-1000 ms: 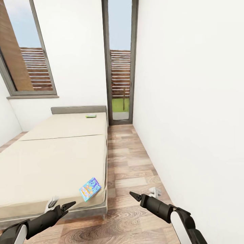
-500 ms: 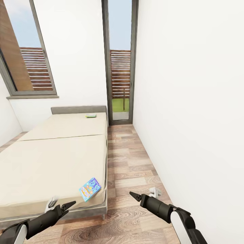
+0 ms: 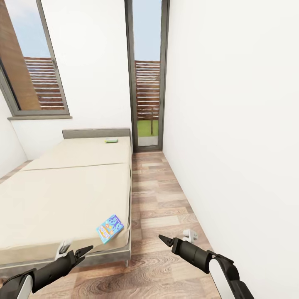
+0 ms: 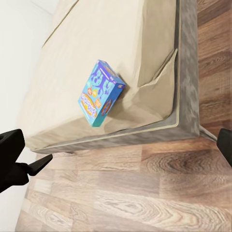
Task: Put all the toys in the child's room - the three board games (two on the bed and one on the table), the two jigsaw puzzles on the table, and the tennis ball on the table - inside the toy box on the table in the child's room.
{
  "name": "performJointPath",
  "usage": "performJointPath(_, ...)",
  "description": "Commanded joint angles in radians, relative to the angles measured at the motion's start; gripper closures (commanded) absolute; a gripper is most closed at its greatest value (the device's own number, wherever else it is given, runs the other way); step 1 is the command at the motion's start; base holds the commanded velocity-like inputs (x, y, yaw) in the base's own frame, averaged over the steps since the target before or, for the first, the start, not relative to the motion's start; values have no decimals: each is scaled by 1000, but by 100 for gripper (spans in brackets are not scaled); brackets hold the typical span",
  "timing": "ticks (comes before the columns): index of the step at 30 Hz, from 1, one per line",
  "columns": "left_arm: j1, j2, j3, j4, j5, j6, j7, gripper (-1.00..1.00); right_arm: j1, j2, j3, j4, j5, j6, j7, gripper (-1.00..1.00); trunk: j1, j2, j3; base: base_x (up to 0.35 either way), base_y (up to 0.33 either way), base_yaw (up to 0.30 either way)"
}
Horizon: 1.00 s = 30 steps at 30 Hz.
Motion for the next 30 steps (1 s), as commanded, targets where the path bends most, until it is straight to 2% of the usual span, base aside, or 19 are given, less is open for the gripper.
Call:
performJointPath(1,-1,0,1,0,4,6,-2,-100,-1,0,-1,0,-3,5,1,-100,4,-8,-4,0,0,0)
performJointPath(13,-1,5,2,0,5,5,-10,-100,-1,0,-1,-3,-3,6,2,-100,50,-92,-42,0,0,0)
performJointPath(23,-1,10,3,0,3,5,-78,-100,-1,-1,-1,-4,-3,6,3,-100,88,-162,-73,0,0,0)
performJointPath(30,-1,11,3,0,3,4,-95,-100,-1,-1,-3,-4,-3,7,5,-100,115,-211,-95,0,0,0)
